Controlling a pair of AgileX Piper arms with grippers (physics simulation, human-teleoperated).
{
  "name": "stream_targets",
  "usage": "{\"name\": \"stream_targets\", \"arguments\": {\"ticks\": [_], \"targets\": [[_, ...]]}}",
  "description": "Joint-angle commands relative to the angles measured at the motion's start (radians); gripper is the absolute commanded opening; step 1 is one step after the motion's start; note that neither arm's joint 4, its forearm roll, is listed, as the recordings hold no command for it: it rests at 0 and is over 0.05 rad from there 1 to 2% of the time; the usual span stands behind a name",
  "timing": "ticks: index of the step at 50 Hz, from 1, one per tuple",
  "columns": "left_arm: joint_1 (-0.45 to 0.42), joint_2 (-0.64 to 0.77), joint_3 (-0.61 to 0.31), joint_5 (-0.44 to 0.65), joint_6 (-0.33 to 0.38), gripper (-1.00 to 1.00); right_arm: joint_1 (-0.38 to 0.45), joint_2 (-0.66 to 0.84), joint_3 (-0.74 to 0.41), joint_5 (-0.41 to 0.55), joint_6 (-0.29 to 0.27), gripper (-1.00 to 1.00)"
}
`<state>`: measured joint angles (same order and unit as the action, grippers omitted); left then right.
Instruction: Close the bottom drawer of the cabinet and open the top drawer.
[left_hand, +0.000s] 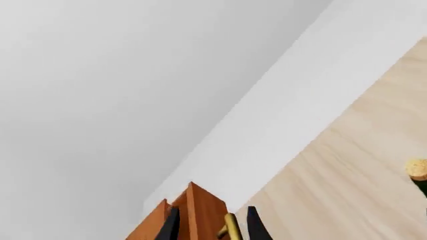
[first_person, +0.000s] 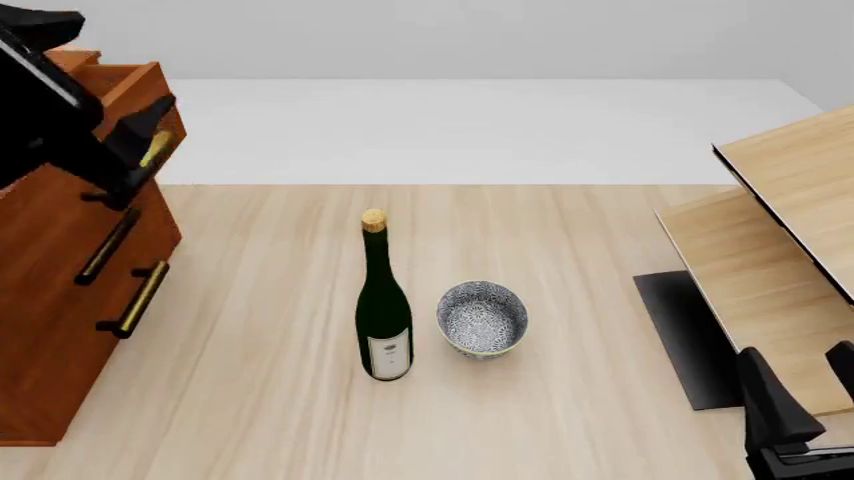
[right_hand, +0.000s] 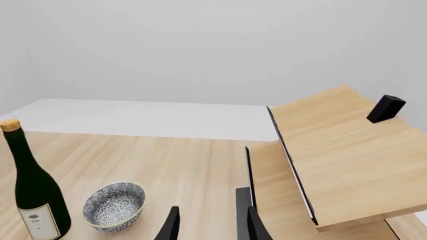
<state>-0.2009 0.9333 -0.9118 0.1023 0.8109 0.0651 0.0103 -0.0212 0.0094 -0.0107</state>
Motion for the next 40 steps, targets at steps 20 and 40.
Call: {"name": "stream_targets", "arguments": {"ticks": [20,40], "targets": [[0.069,0.097,-0.317,0.382,-0.460,1.00,0.002,-0.003,-0.002,0.004,0.002,1.00],[0.126,0.180,-0.442,0.537,-0.684,1.00,0.003,-0.009,0.000,0.008,0.000,1.00]]}}
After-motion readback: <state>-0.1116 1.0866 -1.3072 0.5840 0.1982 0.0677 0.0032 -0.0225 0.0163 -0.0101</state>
